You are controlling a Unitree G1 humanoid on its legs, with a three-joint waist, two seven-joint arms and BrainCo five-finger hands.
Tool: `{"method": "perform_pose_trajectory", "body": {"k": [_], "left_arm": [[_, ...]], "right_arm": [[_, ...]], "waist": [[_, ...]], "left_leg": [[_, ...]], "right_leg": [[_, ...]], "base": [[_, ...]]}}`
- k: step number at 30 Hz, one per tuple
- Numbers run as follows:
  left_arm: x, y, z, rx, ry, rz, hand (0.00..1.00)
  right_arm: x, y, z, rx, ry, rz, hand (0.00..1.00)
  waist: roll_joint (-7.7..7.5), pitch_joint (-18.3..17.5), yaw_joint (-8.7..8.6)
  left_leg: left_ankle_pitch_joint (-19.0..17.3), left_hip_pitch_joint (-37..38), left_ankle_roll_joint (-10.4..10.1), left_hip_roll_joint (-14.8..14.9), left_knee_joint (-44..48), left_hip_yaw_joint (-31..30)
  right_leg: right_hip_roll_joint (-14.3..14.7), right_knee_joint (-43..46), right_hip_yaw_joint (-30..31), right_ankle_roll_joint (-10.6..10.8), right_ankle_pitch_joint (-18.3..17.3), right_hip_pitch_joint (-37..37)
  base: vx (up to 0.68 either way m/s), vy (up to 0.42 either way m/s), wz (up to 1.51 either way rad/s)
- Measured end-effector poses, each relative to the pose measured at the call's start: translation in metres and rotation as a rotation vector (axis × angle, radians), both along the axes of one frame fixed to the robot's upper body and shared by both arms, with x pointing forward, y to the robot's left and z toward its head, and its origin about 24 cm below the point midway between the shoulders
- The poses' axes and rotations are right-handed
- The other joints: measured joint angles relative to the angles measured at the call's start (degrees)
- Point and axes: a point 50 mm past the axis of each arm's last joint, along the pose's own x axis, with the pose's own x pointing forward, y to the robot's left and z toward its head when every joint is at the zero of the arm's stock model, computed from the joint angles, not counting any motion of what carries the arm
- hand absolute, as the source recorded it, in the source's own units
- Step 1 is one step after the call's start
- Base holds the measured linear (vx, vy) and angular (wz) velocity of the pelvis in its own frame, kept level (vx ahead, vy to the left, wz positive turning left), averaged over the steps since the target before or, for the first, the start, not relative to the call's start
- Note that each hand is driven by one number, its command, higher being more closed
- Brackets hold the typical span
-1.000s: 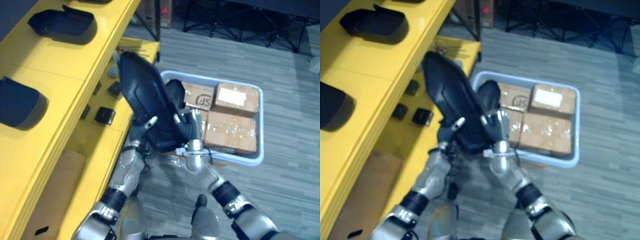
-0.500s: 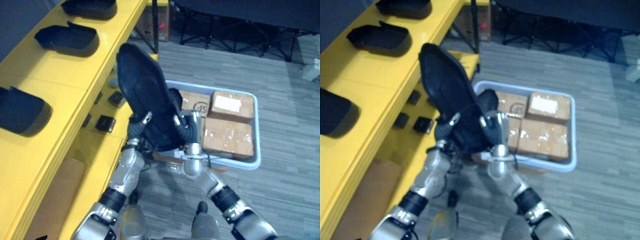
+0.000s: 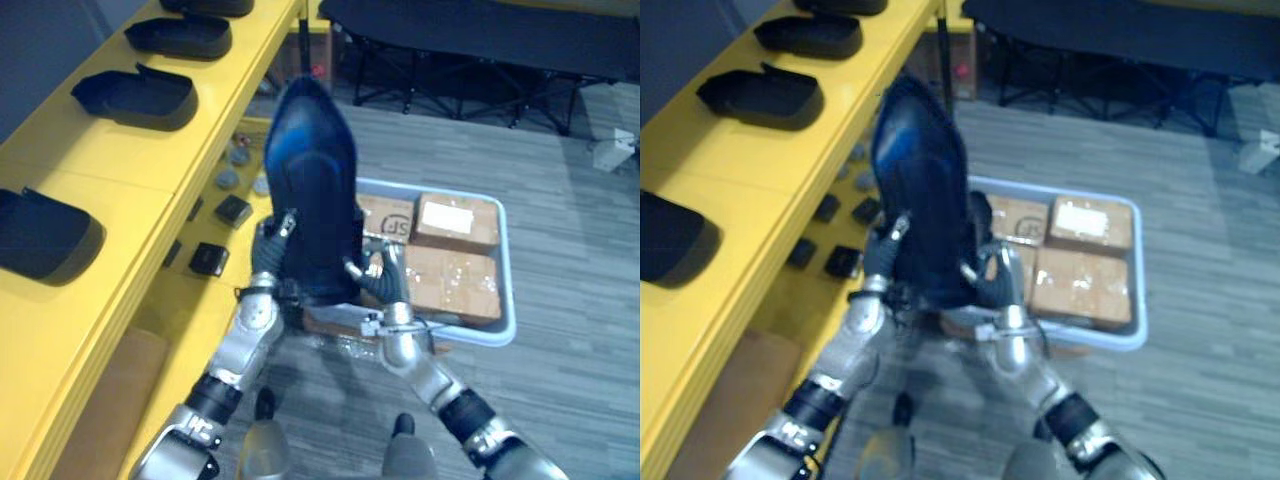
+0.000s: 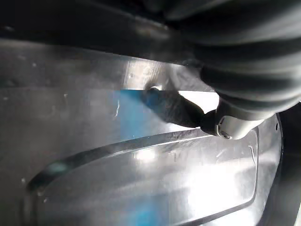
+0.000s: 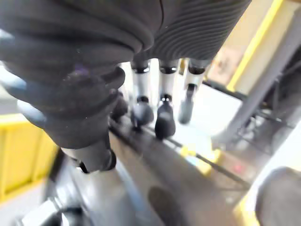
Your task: Walk over and take plastic housings, then place them on the shelf
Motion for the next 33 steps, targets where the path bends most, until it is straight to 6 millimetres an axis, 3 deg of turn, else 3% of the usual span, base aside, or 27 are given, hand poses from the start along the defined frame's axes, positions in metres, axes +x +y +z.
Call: {"method": "perform_pose_trajectory", "body": {"k": [1, 3, 6, 9, 12, 15, 19, 23, 24, 27, 33], "left_arm": [[-0.003, 0.001, 0.005, 0.014, -0.033, 0.018, 1.00], [-0.012, 0.004, 0.013, 0.039, -0.105, 0.085, 1.00], [-0.016, 0.008, 0.008, 0.088, -0.113, 0.158, 1.00], [-0.023, 0.010, -0.007, 0.178, -0.083, 0.213, 1.00], [-0.028, 0.012, -0.016, 0.226, -0.060, 0.259, 1.00], [-0.035, 0.023, -0.029, 0.287, -0.035, 0.356, 1.00], [-0.044, 0.045, -0.042, 0.252, 0.006, 0.454, 1.00], [-0.067, 0.060, -0.051, 0.073, 0.002, 0.432, 1.00], [-0.077, 0.060, -0.049, 0.015, -0.016, 0.395, 1.00], [-0.097, 0.060, -0.043, -0.117, -0.076, 0.322, 1.00], [-0.102, 0.061, -0.044, -0.211, -0.097, 0.228, 1.00]], "right_arm": [[-0.005, -0.003, 0.006, 0.034, -0.026, 0.006, 0.00], [-0.024, -0.013, 0.036, 0.174, -0.168, 0.080, 0.00], [-0.038, -0.031, 0.068, 0.265, -0.337, 0.127, 0.00], [-0.050, -0.060, 0.090, 0.401, -0.423, 0.190, 0.00], [-0.055, -0.079, 0.093, 0.479, -0.434, 0.207, 0.00], [-0.059, -0.103, 0.087, 0.577, -0.417, 0.182, 0.00], [-0.072, -0.133, 0.068, 0.704, -0.386, 0.025, 0.00], [-0.099, -0.151, 0.012, 0.813, -0.173, -0.257, 0.00], [-0.109, -0.155, -0.008, 0.836, -0.092, -0.352, 0.00], [-0.136, -0.165, -0.042, 0.891, 0.038, -0.509, 0.00], [-0.155, -0.169, -0.057, 0.893, 0.108, -0.563, 0.00]], "waist": [[-0.03, -0.02, -0.05], [-0.19, -0.11, -0.78], [-0.83, -0.61, -1.76], [-1.93, -1.72, -2.40], [-2.30, -3.03, -2.74], [-2.17, -4.55, -3.01], [-1.93, -5.79, -4.57], [-1.77, -6.51, -5.67], [-1.72, -6.58, -5.85], [-1.28, -7.00, -6.58], [0.29, -8.14, -7.10]], "left_leg": [[-0.01, 0.01, -0.01, 0.03, -0.02, 0.00], [-0.03, 0.29, -0.12, 0.30, -0.22, 0.07], [0.21, 1.78, -0.51, 0.72, -1.16, 0.43], [0.36, 4.15, -0.77, 1.14, -2.65, 1.61], [0.38, 4.97, -0.74, 1.14, -3.86, 2.02], [0.67, 6.72, -1.20, 1.17, -5.15, 3.32], [0.82, 7.30, -1.32, 1.22, -5.94, 3.70], [0.75, 8.40, -1.39, 1.59, -7.14, 5.98], [0.74, 9.02, -1.39, 1.63, -7.76, 6.41], [0.25, 9.63, -1.50, 1.74, -7.82, 7.81], [-0.92, 9.95, -1.54, 2.51, -7.36, 9.18]], "right_leg": [[0.02, 0.00, -0.01, -0.01, 0.00, 0.00], [0.25, 0.03, 0.05, -0.11, 0.07, 0.03], [0.59, 0.06, 0.48, -0.03, 0.19, 0.60], [0.85, -0.59, 1.01, -0.34, 0.02, 1.90], [0.86, -1.06, 1.24, -0.45, 0.13, 2.06], [0.87, -1.57, 2.26, -0.41, 0.22, 2.48], [0.91, -1.72, 2.46, -0.41, 0.25, 2.51], [1.15, -2.03, 4.07, -0.41, 0.24, 1.77], [1.21, -2.16, 4.42, -0.41, 0.24, 1.79], [1.33, -2.52, 5.49, -0.40, 0.25, 1.59], [2.08, -2.31, 6.90, -0.48, -0.24, 1.12]], "base": [[0.00, 0.000, 0.00], [0.00, -0.001, -0.03], [-0.01, -0.010, -0.08], [0.00, -0.009, -0.14], [0.00, 0.004, -0.08], [0.03, 0.008, -0.16], [0.04, 0.003, -0.06], [0.04, 0.012, -0.21], [0.05, 0.009, -0.15], [0.04, 0.016, -0.18], [0.00, 0.003, -0.14]]}}
